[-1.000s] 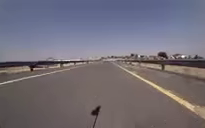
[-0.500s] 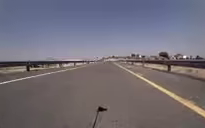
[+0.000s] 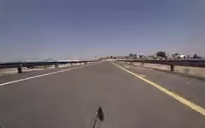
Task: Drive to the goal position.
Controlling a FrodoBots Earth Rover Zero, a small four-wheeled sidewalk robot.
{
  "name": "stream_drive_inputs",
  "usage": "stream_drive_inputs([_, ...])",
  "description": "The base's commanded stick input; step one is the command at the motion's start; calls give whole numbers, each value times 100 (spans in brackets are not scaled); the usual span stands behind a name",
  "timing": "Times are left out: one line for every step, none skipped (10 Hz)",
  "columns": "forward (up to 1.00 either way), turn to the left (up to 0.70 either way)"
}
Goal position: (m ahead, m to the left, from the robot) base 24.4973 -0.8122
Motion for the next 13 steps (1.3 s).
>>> stream_drive_inputs([100, -1])
stream_drive_inputs([100, -1])
stream_drive_inputs([100, -1])
stream_drive_inputs([100, -1])
stream_drive_inputs([100, -1])
stream_drive_inputs([100, -1])
stream_drive_inputs([100, -1])
stream_drive_inputs([100, -1])
stream_drive_inputs([100, -1])
stream_drive_inputs([100, -1])
stream_drive_inputs([100, -1])
stream_drive_inputs([100, -1])
stream_drive_inputs([100, -1])
